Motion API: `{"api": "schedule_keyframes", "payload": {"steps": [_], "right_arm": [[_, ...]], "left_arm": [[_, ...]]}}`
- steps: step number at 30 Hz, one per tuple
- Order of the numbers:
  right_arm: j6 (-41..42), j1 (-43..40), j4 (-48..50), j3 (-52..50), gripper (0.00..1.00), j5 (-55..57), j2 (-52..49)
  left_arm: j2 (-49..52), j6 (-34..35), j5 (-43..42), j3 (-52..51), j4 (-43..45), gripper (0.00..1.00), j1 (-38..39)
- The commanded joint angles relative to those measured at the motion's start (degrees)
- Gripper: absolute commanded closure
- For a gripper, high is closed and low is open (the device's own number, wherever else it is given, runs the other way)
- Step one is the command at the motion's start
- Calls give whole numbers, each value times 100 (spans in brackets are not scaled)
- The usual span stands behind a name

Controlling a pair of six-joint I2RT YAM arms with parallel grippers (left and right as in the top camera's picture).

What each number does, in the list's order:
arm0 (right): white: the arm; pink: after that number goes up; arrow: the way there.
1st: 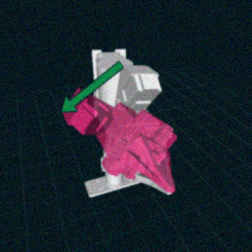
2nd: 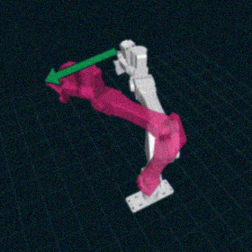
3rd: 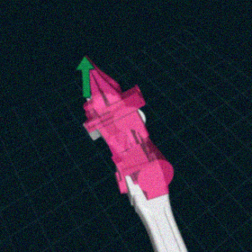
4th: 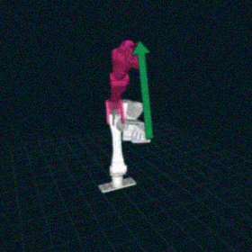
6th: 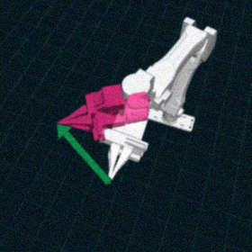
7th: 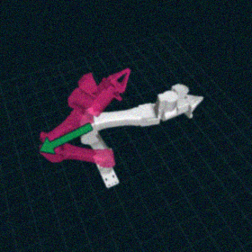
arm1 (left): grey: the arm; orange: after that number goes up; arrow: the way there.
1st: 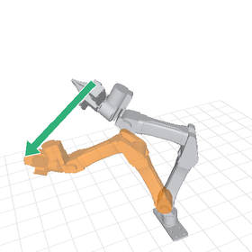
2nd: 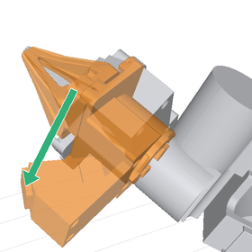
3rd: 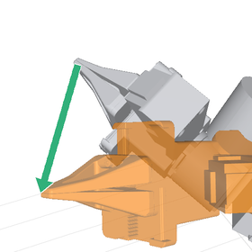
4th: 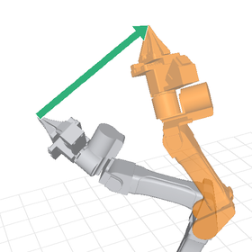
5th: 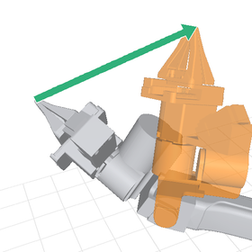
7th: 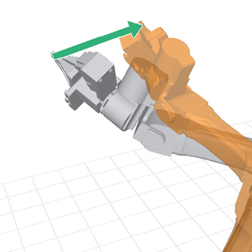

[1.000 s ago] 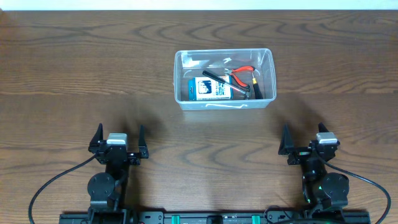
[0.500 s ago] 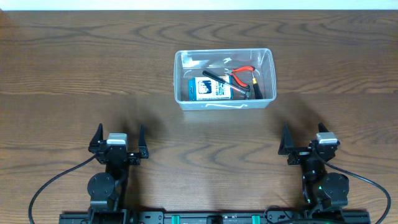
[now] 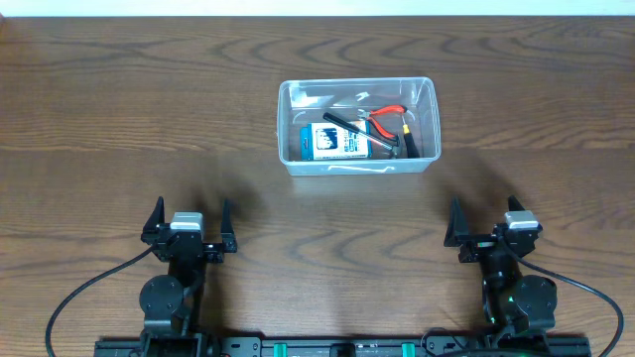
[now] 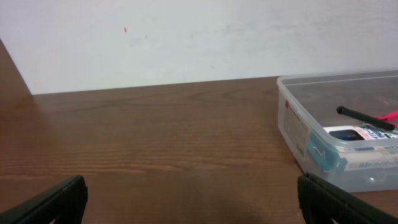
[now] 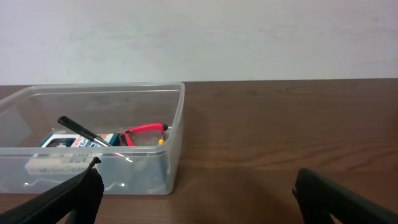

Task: Pack container

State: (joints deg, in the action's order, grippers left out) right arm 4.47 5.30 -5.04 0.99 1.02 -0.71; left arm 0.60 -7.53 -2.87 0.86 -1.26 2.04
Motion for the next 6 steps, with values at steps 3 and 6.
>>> {"api": "schedule_keyframes", "payload": {"steps": [3, 6], "right_arm": [[-70, -39, -4, -26, 1, -22, 39], [-70, -39, -4, -26, 1, -22, 39]], "left_arm": [[4, -37, 7, -63, -254, 2, 24], [4, -37, 9, -63, -254, 2, 24]]}}
